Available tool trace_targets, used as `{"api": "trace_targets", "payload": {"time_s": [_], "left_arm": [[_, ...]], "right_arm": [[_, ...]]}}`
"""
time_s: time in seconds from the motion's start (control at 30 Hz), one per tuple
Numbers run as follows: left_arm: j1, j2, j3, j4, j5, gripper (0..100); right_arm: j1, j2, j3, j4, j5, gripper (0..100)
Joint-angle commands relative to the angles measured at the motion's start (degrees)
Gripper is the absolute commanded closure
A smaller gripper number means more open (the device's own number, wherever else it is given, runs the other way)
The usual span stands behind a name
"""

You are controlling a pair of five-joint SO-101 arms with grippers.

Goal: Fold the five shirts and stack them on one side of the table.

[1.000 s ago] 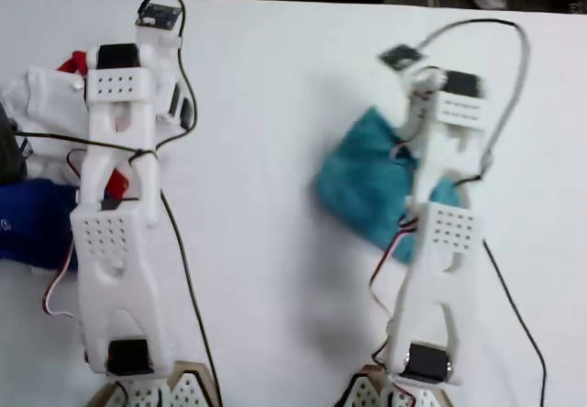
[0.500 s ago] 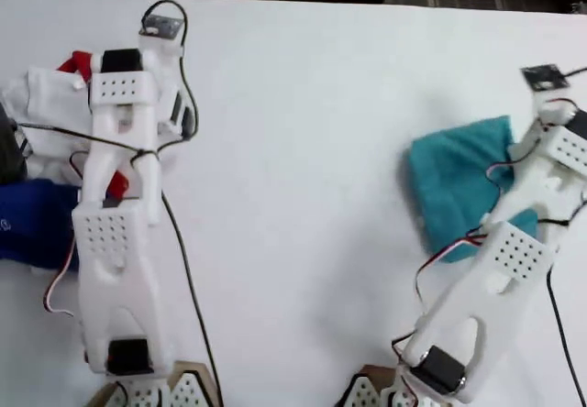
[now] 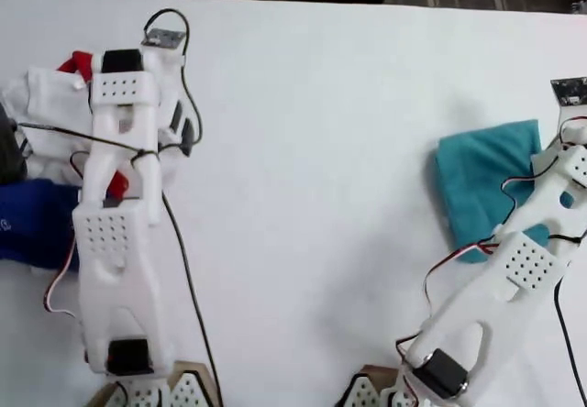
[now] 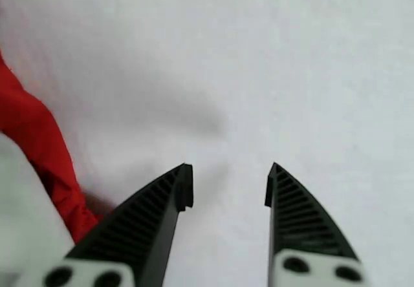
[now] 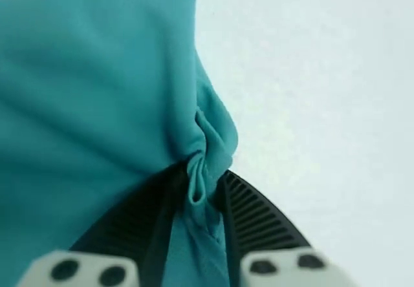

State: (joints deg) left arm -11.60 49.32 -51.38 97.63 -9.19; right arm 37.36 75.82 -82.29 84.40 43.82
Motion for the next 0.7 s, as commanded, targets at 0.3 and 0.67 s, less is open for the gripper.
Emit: {"api": "trace_targets", "payload": {"time_s": [0.3, 0.67], "left_arm": [[-2.9, -0.8, -16.8, 4.7, -0.1, 79], [-11.7, -0.7, -15.9, 4.7, -0.2, 79]], "right_arm": [[-2.8, -3.6, -13.6, 0.0, -0.5, 70.4], [-14.4, -9.1, -13.3, 11.8, -0.6, 75.2]]}}
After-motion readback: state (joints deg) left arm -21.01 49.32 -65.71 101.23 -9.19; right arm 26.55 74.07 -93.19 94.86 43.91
